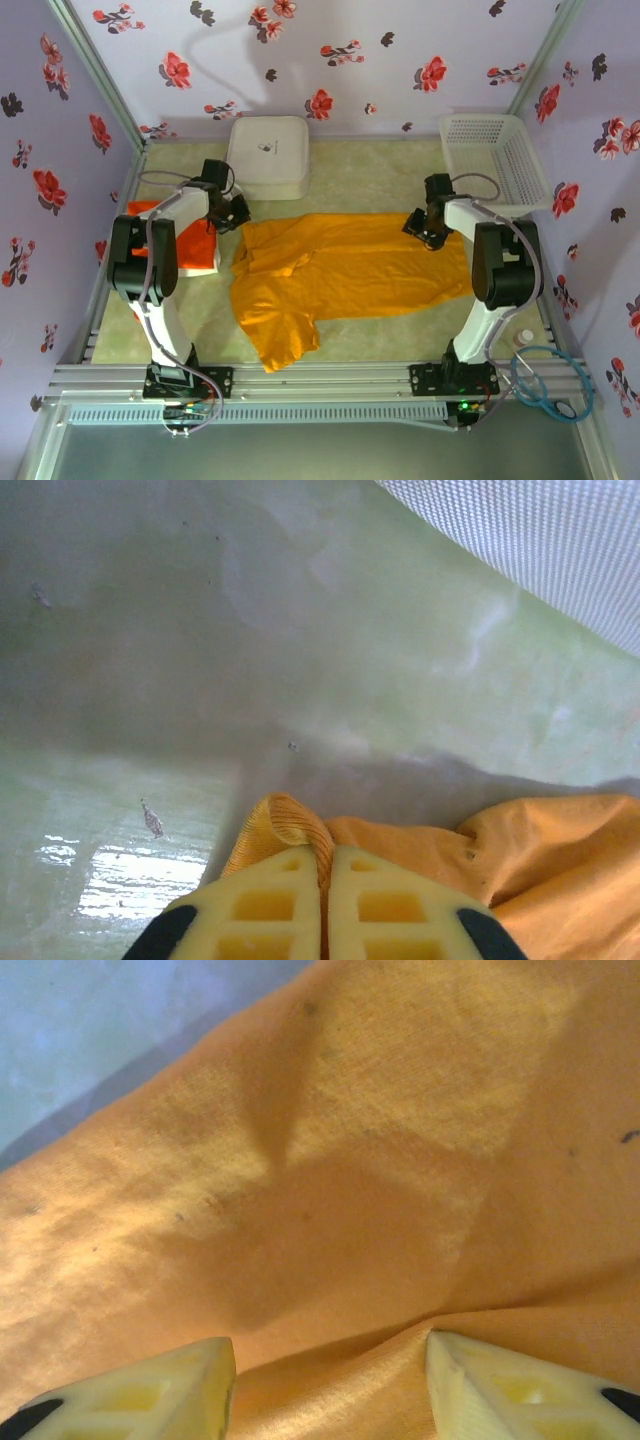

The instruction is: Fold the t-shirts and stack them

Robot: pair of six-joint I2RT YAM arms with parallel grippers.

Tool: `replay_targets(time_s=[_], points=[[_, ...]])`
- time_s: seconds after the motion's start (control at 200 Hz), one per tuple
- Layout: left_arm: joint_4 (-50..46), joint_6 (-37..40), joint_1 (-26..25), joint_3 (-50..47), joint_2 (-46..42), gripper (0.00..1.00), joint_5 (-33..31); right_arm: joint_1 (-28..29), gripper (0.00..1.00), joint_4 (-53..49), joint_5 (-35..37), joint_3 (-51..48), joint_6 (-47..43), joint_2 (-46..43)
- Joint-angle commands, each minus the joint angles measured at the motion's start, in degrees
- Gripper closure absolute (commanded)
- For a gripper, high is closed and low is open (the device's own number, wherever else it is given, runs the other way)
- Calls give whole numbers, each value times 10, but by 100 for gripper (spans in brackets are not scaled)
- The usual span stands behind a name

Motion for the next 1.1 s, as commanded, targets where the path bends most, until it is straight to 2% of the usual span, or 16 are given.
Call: replay_targets(time_s=[0.0, 0.24, 0.335, 0.74, 0.995, 1.035, 1.09], points=[[4, -1, -3, 19, 3, 100, -15, 0, 50, -13, 30, 20, 14, 16], [32, 19, -1, -4, -50, 100, -75, -3, 51, -14, 44, 10, 25, 12], [16, 34, 2, 12, -52, 100, -85, -4, 52, -14, 47, 6, 22, 12], [2, 25, 50, 13, -60, 100, -96, -15, 53, -10, 44, -12, 21, 2], [9, 38, 63, 53, -36, 100, -63, -16, 53, -1, 32, -13, 14, 8], [9, 39, 63, 61, -31, 96, -59, -16, 53, 3, 29, -14, 14, 8], [8, 41, 63, 70, -25, 81, -59, -16, 52, 9, 24, -15, 13, 7]])
